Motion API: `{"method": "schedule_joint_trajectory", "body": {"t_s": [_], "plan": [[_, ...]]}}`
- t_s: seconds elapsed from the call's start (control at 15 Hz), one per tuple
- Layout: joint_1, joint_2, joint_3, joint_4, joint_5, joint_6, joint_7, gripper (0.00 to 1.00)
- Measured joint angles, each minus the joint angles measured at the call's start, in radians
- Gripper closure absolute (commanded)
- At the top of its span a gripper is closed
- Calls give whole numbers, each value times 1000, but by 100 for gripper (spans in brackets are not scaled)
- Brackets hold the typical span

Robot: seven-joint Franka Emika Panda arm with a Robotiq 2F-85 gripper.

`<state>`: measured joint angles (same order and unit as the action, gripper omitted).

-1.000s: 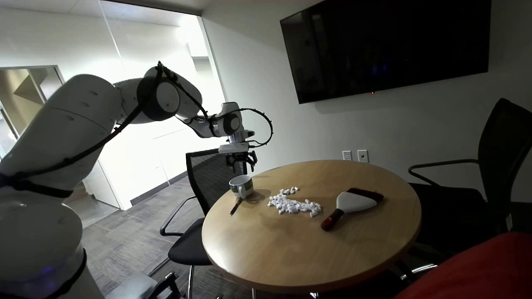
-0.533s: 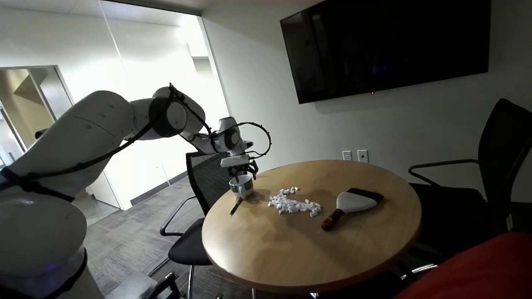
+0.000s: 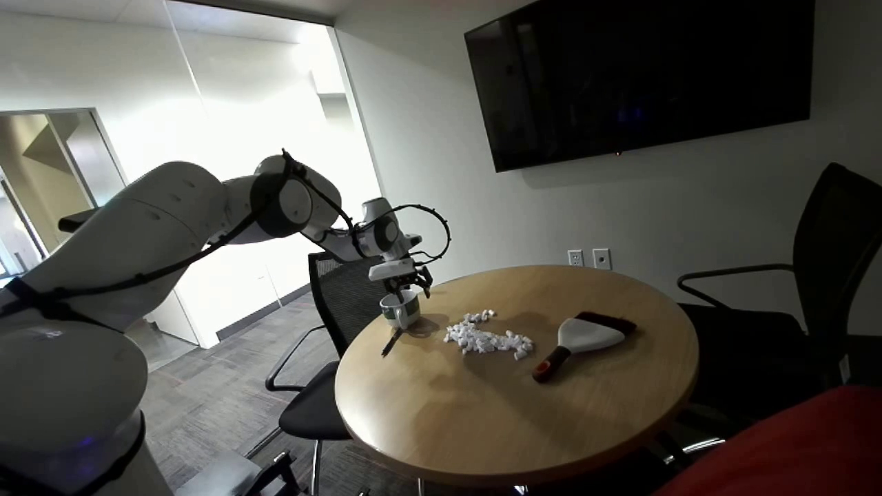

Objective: Move the mug forwards

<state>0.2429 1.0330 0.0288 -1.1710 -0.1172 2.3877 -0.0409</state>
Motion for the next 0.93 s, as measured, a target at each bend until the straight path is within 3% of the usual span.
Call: {"method": "schedule_joint_trajectory", "body": {"t_s": [0.53, 0.67, 0.93], "plan": [[-8, 30, -1, 43, 1, -1, 10, 96], [-8, 34, 0, 50, 2, -3, 10, 100], [-8, 36, 4, 64, 5, -13, 11, 97]]}}
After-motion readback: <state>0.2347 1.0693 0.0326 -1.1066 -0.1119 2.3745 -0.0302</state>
